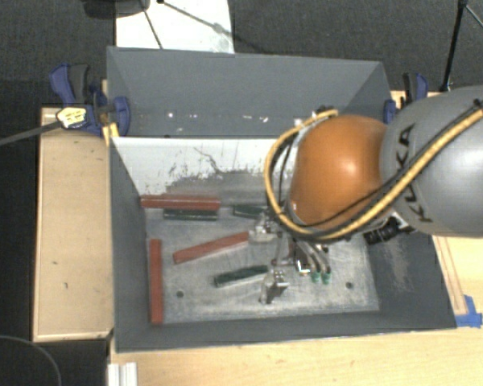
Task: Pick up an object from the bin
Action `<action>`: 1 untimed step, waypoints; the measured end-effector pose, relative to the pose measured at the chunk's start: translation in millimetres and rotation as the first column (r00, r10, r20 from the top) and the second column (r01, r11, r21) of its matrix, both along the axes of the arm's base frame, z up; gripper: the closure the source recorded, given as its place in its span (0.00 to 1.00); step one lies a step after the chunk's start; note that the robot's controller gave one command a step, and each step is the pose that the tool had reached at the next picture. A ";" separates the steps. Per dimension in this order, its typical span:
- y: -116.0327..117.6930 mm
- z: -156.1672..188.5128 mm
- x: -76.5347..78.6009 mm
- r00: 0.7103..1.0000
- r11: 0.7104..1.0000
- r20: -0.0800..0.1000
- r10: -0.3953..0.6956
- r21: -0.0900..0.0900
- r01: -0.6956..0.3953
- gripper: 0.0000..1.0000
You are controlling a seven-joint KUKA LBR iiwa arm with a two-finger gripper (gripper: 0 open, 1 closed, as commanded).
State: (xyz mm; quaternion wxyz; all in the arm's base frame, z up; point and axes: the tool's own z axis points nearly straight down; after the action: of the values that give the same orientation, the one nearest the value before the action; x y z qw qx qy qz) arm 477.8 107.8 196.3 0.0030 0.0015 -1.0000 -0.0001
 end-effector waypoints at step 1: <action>-0.6 3.7 1.9 1.000 1.000 0.008 -0.005 0.001 0.005 0.00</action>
Offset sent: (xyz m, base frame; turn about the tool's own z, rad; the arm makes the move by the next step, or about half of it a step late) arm 0.0142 -0.0068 -0.0585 -0.0410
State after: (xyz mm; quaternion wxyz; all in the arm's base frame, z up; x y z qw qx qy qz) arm 479.7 107.2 199.9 -0.0010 -0.0008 -1.0000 -0.0006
